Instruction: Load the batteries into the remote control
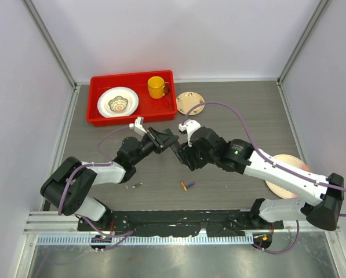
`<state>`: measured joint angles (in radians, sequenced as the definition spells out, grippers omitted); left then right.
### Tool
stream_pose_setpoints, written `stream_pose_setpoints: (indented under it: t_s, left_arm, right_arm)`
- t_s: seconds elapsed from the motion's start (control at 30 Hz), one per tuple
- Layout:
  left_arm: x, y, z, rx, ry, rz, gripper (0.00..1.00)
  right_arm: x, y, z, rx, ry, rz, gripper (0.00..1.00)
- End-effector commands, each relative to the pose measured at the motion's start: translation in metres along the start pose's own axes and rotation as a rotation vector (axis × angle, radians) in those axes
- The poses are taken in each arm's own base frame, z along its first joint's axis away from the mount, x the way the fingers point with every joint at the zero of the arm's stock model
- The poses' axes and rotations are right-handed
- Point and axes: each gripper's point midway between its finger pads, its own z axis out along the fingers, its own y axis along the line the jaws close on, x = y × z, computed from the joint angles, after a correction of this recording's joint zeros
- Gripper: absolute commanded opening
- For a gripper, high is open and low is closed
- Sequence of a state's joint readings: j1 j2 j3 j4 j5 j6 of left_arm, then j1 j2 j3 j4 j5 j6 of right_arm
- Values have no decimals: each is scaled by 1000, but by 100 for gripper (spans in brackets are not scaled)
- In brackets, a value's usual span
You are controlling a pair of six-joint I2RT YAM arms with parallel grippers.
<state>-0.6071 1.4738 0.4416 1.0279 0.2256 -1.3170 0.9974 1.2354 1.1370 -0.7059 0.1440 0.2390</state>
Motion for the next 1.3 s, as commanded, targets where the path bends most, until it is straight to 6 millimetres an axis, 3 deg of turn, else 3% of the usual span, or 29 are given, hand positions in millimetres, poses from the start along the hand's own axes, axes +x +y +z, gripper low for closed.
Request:
stream_pose_setpoints:
  t_s: [0.0, 0.13, 0.17, 0.23, 0.27, 0.3, 0.37, 0.47, 0.5, 0.73, 0.93, 1.1, 1.27]
  left_arm:
    - [-12, -16, 6, 58, -28, 42, 0]
    - [-21, -12, -10, 55, -43, 28, 0]
    - [-25, -14, -18, 61, -46, 25, 0]
    - [-24, -11, -27, 40, -38, 12, 0]
    - [-26, -19, -35, 58, -42, 20, 0]
    - [-21, -12, -39, 21, -16, 7, 0]
    - [-20, -23, -51, 32, -17, 37, 0]
    - [-16, -22, -65, 9, -9, 69, 0]
    - [-16, -31, -72, 27, -17, 82, 0]
    - [-14, -46, -99, 107, -52, 121, 0]
    - [0, -59, -107, 180, 20, 144, 0]
    - [3, -54, -106, 160, 38, 135, 0]
    - [5, -53, -105, 161, 50, 130, 0]
  right_arm:
    - [-11, -16, -11, 86, -73, 39, 29]
    - [8, -61, 3, 254, -29, 155, 29]
    - [20, -85, 10, 309, 4, 212, 28]
    - [22, -108, 17, 385, -21, 257, 28]
    - [37, -116, 26, 406, 12, 279, 28]
    - [40, -131, 28, 433, 18, 328, 28]
    - [46, -140, 39, 440, 35, 362, 27]
    - [57, -161, 55, 480, 104, 404, 27]
    - [66, -170, 62, 502, 144, 413, 27]
    - [84, -205, 77, 555, 261, 445, 27]
    - [97, -219, 81, 576, 300, 474, 27]
    - [111, -222, 92, 562, 347, 500, 29]
    - [114, -219, 95, 549, 350, 505, 47]
